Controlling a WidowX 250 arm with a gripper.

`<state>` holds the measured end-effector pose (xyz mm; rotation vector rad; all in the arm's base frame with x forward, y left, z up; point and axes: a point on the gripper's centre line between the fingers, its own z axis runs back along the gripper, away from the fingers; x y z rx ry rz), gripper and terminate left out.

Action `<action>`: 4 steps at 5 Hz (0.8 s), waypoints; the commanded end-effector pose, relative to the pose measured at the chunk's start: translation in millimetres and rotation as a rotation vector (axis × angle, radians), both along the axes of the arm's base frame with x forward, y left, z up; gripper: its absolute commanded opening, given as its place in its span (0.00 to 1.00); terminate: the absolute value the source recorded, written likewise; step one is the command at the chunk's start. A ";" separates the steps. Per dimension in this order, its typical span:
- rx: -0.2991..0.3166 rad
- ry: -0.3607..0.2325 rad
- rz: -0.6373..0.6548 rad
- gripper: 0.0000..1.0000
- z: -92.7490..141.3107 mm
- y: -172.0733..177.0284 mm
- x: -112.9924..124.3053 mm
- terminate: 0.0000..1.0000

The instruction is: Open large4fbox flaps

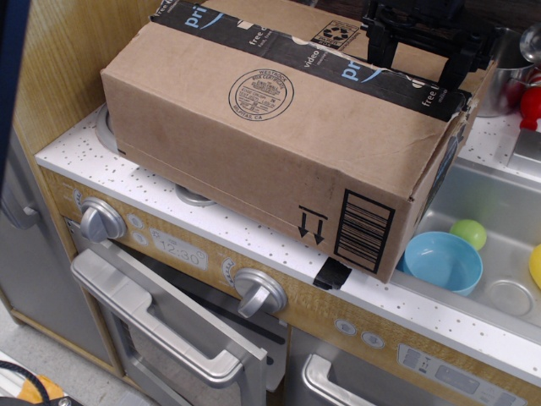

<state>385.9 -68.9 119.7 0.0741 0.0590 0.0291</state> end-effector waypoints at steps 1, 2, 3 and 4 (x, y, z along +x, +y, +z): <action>-0.012 0.013 0.020 1.00 40.6 -3.2 -15.0 0.00; 0.018 0.058 0.051 1.00 58.5 -6.5 -29.4 0.00; 0.058 0.089 0.074 1.00 75.8 -5.3 -44.6 0.00; 0.084 0.095 0.089 1.00 84.8 0.2 -58.7 0.00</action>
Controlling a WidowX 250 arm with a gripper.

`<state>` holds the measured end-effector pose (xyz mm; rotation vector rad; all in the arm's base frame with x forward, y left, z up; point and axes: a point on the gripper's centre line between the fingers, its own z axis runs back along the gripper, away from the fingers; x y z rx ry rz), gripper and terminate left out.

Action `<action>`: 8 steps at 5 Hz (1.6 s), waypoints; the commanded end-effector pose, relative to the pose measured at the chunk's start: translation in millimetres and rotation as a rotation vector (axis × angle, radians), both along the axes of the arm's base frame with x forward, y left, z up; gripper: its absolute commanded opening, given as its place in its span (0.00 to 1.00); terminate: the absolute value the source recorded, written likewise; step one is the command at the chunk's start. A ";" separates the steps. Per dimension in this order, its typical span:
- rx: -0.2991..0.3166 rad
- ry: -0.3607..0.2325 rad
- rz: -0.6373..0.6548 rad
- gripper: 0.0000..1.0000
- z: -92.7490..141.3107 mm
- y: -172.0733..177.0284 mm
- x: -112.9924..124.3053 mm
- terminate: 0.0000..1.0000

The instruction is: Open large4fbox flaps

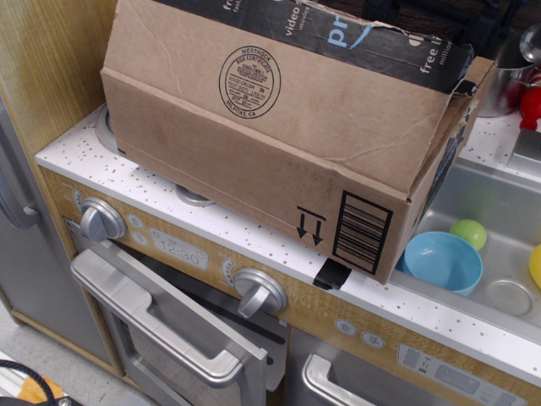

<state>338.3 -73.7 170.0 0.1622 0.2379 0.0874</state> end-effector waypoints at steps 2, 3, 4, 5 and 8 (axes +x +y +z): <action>-0.018 -0.093 0.061 1.00 29.9 20.1 -45.3 0.00; -0.026 -0.097 0.078 1.00 27.1 22.7 -58.5 0.00; -0.046 -0.109 0.089 1.00 19.2 25.2 -70.0 0.00; -0.075 -0.127 0.095 1.00 6.4 26.9 -82.5 0.00; -0.121 -0.210 0.080 1.00 -30.9 31.7 -103.8 0.00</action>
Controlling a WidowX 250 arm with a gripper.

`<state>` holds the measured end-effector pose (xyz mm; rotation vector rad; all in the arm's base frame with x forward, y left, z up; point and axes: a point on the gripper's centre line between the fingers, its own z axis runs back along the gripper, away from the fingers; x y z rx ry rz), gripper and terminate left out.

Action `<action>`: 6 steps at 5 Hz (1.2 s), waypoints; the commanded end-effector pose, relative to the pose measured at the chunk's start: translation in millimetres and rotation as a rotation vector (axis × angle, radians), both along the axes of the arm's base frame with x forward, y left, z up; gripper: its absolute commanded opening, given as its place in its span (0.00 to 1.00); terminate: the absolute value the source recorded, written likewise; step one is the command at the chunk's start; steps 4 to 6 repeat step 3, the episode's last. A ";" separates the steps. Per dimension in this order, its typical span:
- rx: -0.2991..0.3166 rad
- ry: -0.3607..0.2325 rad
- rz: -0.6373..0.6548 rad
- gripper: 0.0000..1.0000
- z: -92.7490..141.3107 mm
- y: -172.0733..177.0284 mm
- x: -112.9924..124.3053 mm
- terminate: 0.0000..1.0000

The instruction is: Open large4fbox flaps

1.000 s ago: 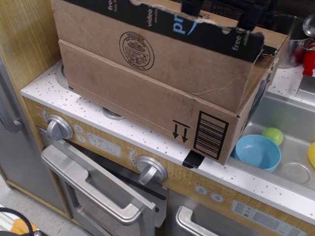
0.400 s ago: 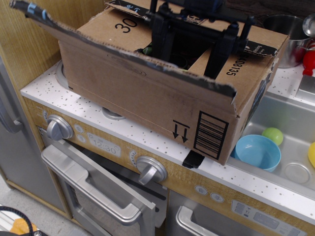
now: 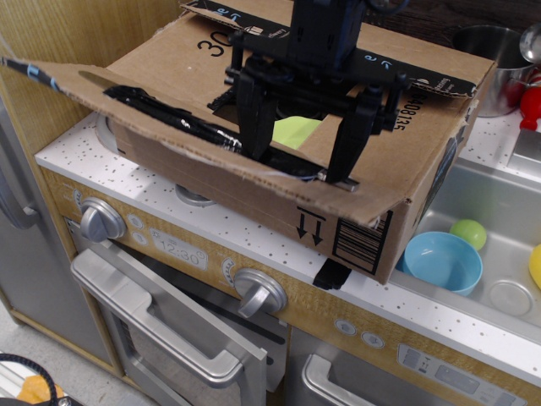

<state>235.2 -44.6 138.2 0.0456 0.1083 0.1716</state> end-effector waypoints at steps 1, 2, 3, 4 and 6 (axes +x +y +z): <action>-0.043 -0.102 -0.012 1.00 -13.7 4.9 -3.7 0.00; -0.053 -0.133 -0.021 1.00 -26.0 4.4 -4.1 0.00; -0.044 -0.151 -0.034 1.00 -28.8 4.2 -3.2 1.00; -0.044 -0.151 -0.034 1.00 -28.8 4.2 -3.2 1.00; -0.044 -0.151 -0.034 1.00 -28.8 4.2 -3.2 1.00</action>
